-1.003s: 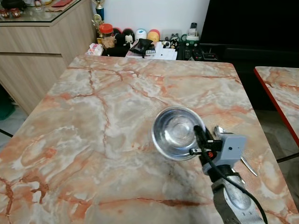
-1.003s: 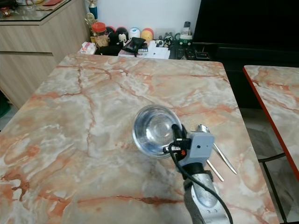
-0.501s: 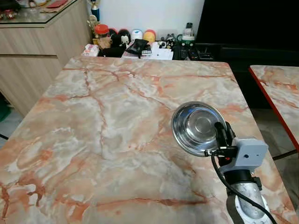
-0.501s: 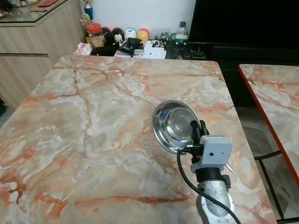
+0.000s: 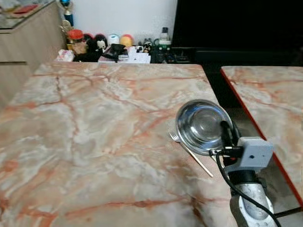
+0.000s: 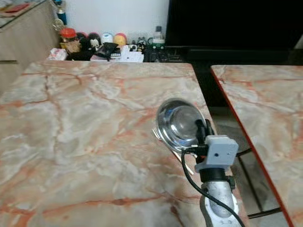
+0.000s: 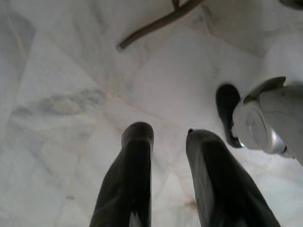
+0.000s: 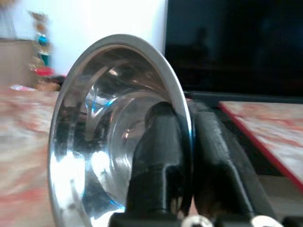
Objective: Setting the table
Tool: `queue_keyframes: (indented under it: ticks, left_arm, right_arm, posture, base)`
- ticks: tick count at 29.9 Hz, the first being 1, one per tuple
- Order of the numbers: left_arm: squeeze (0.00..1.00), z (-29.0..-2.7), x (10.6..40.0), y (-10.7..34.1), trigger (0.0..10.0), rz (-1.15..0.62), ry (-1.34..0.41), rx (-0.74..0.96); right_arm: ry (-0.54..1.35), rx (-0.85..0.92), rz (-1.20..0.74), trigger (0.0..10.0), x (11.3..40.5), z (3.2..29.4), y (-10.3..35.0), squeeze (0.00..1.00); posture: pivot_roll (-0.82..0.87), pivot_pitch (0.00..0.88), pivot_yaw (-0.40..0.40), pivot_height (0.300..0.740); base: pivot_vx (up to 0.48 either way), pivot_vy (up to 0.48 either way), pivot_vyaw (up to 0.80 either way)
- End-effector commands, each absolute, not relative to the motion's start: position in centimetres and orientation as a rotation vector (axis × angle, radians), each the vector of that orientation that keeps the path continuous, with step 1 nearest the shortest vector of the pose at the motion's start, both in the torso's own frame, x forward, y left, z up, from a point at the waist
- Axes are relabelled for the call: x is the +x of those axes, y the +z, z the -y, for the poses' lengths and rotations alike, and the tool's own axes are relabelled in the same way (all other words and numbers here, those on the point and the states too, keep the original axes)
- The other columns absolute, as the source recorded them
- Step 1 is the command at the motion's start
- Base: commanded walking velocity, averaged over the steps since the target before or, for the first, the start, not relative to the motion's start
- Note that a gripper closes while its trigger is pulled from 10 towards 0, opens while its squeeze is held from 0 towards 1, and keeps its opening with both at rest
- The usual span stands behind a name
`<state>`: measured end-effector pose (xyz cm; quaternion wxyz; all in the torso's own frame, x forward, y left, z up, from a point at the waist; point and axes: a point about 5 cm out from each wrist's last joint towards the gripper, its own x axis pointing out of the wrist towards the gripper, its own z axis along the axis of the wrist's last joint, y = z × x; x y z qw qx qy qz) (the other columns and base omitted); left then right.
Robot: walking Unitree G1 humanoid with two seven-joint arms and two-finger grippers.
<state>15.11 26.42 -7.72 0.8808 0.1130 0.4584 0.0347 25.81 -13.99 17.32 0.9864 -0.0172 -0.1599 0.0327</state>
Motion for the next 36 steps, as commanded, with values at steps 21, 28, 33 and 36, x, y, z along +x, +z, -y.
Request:
queue_keyframes:
  ticks: [21, 28, 33, 36]
  left_arm:
    - [0.00, -26.5, 13.5, -8.3, 10.0, -1.003, 0.085, 0.229]
    - [0.00, -26.4, 13.4, -8.4, 10.0, -1.004, 0.088, 0.229]
    - [0.00, -26.4, 13.3, -8.4, 10.0, -1.006, 0.089, 0.228]
    - [0.00, -26.3, 13.3, -8.5, 10.0, -1.007, 0.087, 0.228]
  right_arm:
    - [0.070, -0.100, 0.439, 10.0, 25.8, 13.9, 19.7, 0.00]
    - [0.067, -0.119, 0.468, 10.0, 25.8, 13.7, 20.4, 0.00]
    - [0.044, -0.131, 0.522, 10.0, 25.8, 13.8, 21.8, 0.00]
    - [0.027, -0.131, 0.543, 10.0, 25.7, 13.9, 22.4, 0.00]
  posture:
    - [-0.05, 0.146, 0.004, 0.740]
    - [-0.05, 0.148, 0.002, 0.740]
    - [-0.05, 0.149, 0.001, 0.740]
    - [-0.05, 0.151, 0.001, 0.740]
  base:
    - [0.000, -0.433, 0.00]
    - [0.000, -0.431, 0.00]
    - [0.000, -0.431, 0.00]
    - [0.000, -0.429, 0.00]
